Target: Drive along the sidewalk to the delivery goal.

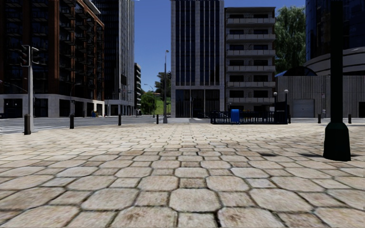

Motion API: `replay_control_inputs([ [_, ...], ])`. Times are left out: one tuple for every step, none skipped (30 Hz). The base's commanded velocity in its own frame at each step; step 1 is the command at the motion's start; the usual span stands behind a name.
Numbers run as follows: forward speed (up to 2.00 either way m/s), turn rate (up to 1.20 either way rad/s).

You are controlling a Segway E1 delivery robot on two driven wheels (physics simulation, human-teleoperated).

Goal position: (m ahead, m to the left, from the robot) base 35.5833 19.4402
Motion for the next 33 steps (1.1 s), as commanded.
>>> replay_control_inputs([
  [2.0, 0.39],
  [2.0, 0.39],
  [2.0, 0.39],
  [2.0, 0.39],
  [2.0, 0.39],
  [2.0, 0.39],
  [2.0, 0.39],
  [2.0, 0.37],
  [2.0, 0.0],
  [2.0, 0.0],
  [2.0, 0.0],
  [2.0, 0.0],
  [2.0, 0.0],
  [2.0, 0.0],
  [2.0, 0.0],
  [2.0, 0.0],
  [2.0, 0.0],
  [2.0, 0.0],
  [2.0, 0.0],
  [2.0, 0.0],
  [2.0, 0.0],
  [2.0, 0.0],
  [2.0, 0.0],
  [2.0, 0.0],
  [2.0, 0.0],
  [2.0, 0.0],
  [2.0, 0.0],
  [2.0, 0.0],
  [2.0, 0.0],
  [2.0, 0.0],
  [2.0, 0.0],
  [2.0, 0.0],
  [2.0, 0.0],
])
